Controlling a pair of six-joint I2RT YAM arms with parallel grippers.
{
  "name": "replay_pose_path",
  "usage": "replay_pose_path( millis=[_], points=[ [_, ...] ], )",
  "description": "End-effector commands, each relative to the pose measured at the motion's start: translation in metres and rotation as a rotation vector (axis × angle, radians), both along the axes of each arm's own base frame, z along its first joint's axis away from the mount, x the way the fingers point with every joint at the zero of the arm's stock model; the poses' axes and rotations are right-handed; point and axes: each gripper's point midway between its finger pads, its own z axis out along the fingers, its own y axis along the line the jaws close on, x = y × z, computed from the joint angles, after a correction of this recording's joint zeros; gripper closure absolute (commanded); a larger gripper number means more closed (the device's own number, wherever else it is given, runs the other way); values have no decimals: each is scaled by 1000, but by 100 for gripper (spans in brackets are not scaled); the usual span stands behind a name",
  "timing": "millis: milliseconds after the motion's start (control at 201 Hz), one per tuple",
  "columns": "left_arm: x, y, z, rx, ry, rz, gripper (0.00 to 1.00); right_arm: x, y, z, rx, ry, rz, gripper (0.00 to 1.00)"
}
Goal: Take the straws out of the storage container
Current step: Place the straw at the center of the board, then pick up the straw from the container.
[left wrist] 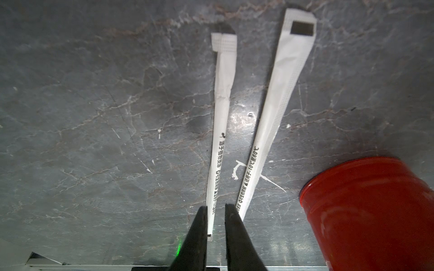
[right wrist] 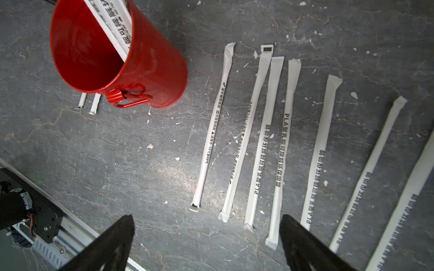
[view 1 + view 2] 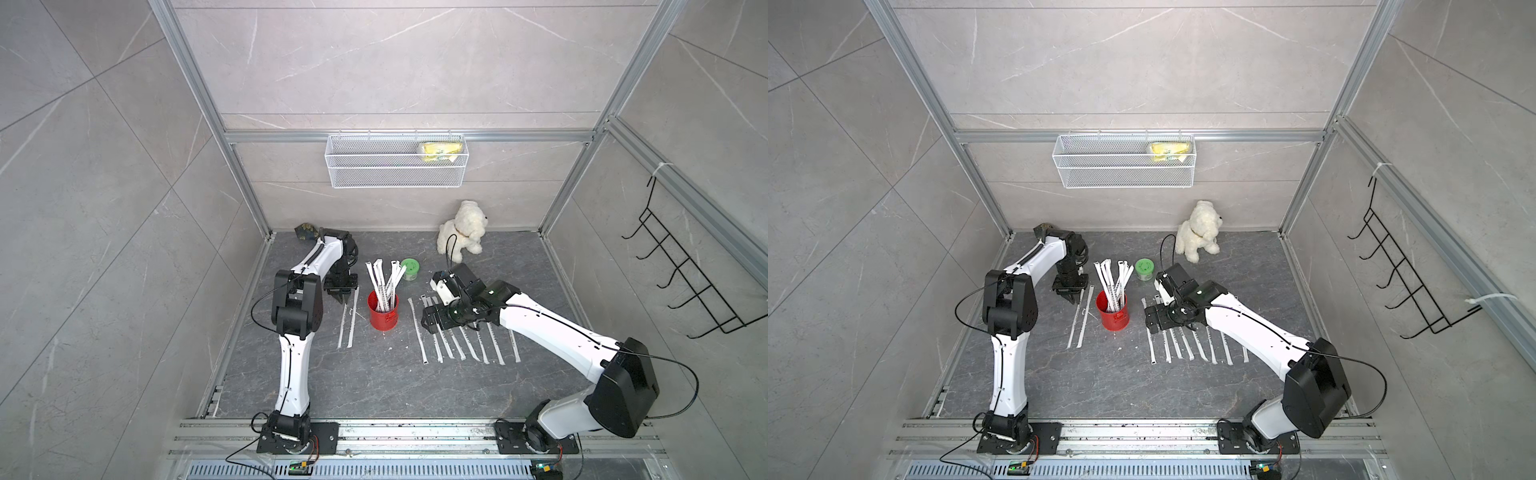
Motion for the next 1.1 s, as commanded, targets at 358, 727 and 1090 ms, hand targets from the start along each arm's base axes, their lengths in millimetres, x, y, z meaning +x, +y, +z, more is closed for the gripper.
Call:
replay_pose_path(
  millis=[358,727,1090],
  points=[
    [-29,-50,169,-254,-586,23,79,5,-3,19,11,-67,-30,0],
    [-68,-112,189,-406,-769,-122,73,8,-4,23,15,-85,-41,0],
    [-54,-142,166,-427,-783,-182,63,8,-8,19,7,-79,-57,0]
  ],
)
